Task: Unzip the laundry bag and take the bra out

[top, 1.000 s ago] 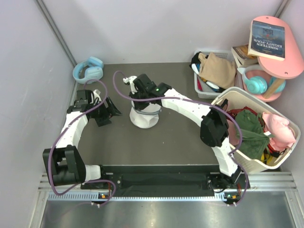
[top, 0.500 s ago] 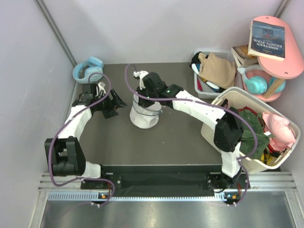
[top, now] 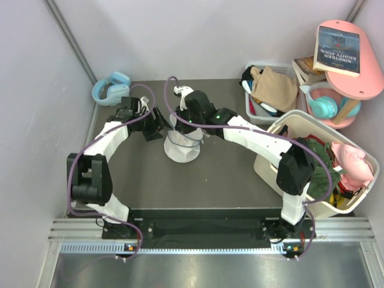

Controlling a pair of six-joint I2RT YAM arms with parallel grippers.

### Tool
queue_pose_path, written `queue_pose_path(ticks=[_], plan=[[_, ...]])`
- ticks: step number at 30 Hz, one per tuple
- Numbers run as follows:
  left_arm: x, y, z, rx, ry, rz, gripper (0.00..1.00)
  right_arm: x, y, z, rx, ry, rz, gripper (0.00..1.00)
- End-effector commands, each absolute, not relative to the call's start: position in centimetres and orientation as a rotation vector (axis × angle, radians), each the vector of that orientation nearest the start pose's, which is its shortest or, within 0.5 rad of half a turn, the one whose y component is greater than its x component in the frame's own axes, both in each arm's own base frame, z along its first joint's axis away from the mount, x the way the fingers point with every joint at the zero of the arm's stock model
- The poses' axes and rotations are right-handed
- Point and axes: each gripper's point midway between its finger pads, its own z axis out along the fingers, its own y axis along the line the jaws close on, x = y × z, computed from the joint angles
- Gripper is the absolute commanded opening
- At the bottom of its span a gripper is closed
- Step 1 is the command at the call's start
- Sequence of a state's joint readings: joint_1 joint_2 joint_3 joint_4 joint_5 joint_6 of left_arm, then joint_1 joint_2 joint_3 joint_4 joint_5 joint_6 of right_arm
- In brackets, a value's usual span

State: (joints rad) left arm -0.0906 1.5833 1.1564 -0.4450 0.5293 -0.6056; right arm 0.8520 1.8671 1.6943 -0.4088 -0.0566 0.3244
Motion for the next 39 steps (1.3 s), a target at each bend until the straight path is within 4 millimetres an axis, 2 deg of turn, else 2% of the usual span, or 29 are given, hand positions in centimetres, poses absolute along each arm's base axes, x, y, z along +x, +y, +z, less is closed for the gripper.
queue_pose_path(ticks=[1,7,10,11,13,16,19,22,23,24,25,26,27,28,29,30,31,32,33,34,35,36,37,39], plan=[[38.9,-15.4,15.3,-0.338,2.437,-0.934,0.65,33.9,41.3,25.7,-0.558,2.056,0.783,0.0],[38.9,-15.0,13.9,-0.352,2.474,-0.885,0.43,34.1,40.7,26.7,-0.514,2.033,0.806,0.0],[39.1,-15.2,13.8,-0.349,2.473,-0.901,0.29,34.2,40.3,27.1,-0.502,2.024,0.809,0.0],[39.3,-15.3,14.0,-0.346,2.468,-0.908,0.17,34.4,39.9,27.4,-0.491,2.019,0.808,0.0],[39.6,-15.5,13.9,-0.354,2.468,-0.919,0.01,35.1,39.1,27.4,-0.463,2.02,0.809,0.0],[40.3,-15.6,14.4,-0.353,2.455,-0.925,0.0,36.3,37.6,28.0,-0.404,2.007,0.833,0.0],[41.6,-15.7,16.4,-0.337,2.4,-0.926,0.0,37.7,35.7,29.0,-0.354,1.984,0.832,0.0],[42.9,-15.7,19.4,-0.309,2.304,-0.93,0.0,38.8,33.8,30.2,-0.31,1.955,0.818,0.0],[43.1,-15.7,20.0,-0.31,2.279,-0.934,0.0,38.7,33.3,31.2,-0.3,1.929,0.824,0.0],[43.1,-15.6,21.1,-0.299,2.236,-0.932,0.0,38.8,32.8,30.8,-0.29,1.925,0.821,0.0],[42.6,-15.5,20.6,-0.306,2.232,-0.928,0.0,38.9,32.2,31.0,-0.275,1.916,0.814,0.0],[42.7,-15.5,21.0,-0.302,2.194,-0.931,0.0,38.6,31.6,31.5,-0.264,1.902,0.811,0.0],[42.3,-15.3,21.7,-0.295,2.162,-0.928,0.0,38.5,30.7,29.9,-0.228,1.934,0.78,0.0],[41.1,-15.1,19.5,-0.32,2.196,-0.922,0.0,38.4,30.1,29.1,-0.204,1.948,0.759,0.0],[40.8,-14.9,19.1,-0.319,2.177,-0.915,0.0,38.0,29.1,29.0,-0.172,1.95,0.743,0.0],[40.1,-14.6,18.6,-0.328,2.176,-0.896,0.0,37.7,27.8,25.9,-0.101,2.016,0.693,0.0],[38.8,-14.3,16.2,-0.353,2.226,-0.881,0.0,37.4,26.8,24.7,-0.059,2.041,0.671,0.0],[38.1,-14.2,15.4,-0.348,2.239,-0.872,0.0,36.7,26.1,24.1,-0.01,2.055,0.671,0.01],[37.5,-14.0,14.6,-0.35,2.258,-0.864,0.0,35.9,24.8,21.0,0.025,2.12,0.611,0.08],[36.4,-14.0,12.9,-0.363,2.298,-0.862,0.0,35.6,23.9,20.0,0.051,2.144,0.58,0.16],[35.9,-13.9,12.6,-0.356,2.307,-0.86,0.0,35.1,23.1,19.5,0.076,2.161,0.557,0.24],[35.3,-13.9,12.0,-0.359,2.327,-0.854,0.0,34.4,22.2,18.1,0.083,2.202,0.512,0.38],[34.6,-13.7,11.2,-0.362,2.345,-0.845,0.0,34.1,21.8,17.8,0.076,2.211,0.492,0.43],[34.0,-13.5,11.2,-0.35,2.351,-0.832,0.0,33.8,21.3,18.0,0.045,2.215,0.46,0.51]])
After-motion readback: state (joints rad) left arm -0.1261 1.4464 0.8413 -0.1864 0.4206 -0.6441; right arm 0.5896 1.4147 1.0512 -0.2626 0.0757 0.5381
